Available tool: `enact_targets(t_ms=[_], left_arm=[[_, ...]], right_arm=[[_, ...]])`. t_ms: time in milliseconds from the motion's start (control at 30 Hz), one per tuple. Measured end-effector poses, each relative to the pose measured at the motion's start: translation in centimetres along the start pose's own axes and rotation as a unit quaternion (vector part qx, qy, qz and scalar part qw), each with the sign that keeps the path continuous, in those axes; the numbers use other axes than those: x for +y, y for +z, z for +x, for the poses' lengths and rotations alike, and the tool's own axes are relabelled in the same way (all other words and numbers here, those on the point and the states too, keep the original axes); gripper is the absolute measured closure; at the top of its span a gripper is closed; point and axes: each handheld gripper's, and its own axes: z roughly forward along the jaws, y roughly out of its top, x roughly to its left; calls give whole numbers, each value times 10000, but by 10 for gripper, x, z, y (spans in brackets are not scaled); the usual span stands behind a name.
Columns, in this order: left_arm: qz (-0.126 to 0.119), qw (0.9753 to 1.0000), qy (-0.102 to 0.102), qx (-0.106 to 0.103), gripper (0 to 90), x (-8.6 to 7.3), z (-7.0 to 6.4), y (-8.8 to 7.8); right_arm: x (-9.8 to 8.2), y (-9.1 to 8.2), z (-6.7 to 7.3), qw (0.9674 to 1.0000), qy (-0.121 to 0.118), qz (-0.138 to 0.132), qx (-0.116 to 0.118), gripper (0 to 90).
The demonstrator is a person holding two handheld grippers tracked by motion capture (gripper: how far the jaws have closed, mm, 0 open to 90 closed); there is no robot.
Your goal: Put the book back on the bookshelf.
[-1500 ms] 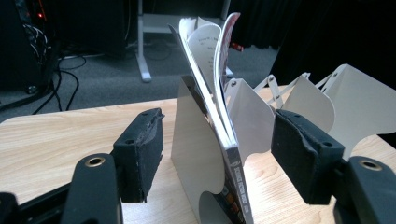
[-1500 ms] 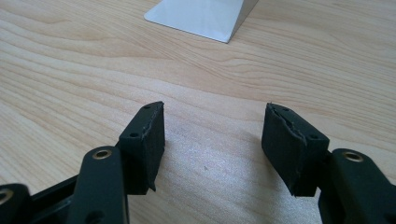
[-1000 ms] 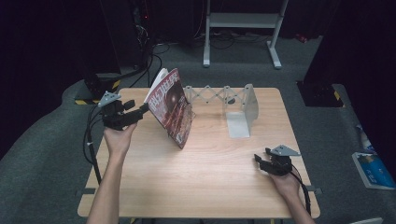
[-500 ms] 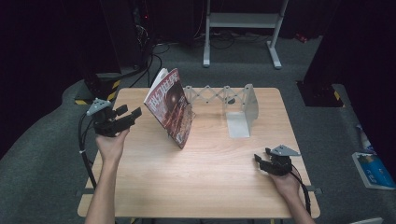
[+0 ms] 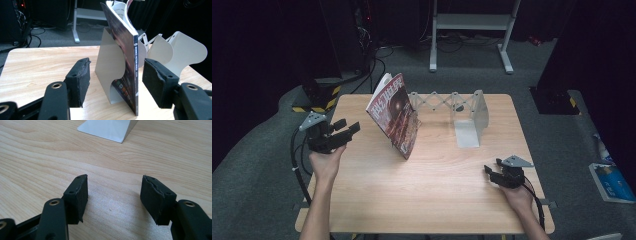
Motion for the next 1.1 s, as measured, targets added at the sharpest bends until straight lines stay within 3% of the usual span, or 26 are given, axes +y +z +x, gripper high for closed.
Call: enact_targets(t_ms=[467, 1100], left_arm=[[91, 9999, 142, -28, 385, -13, -7, -9], [178, 9997, 61, -170, 400, -32, -13, -5]], right_arm=[[0, 0, 0, 10000, 10, 11, -1, 392], [0, 0, 0, 10000, -2, 0, -7, 391]])
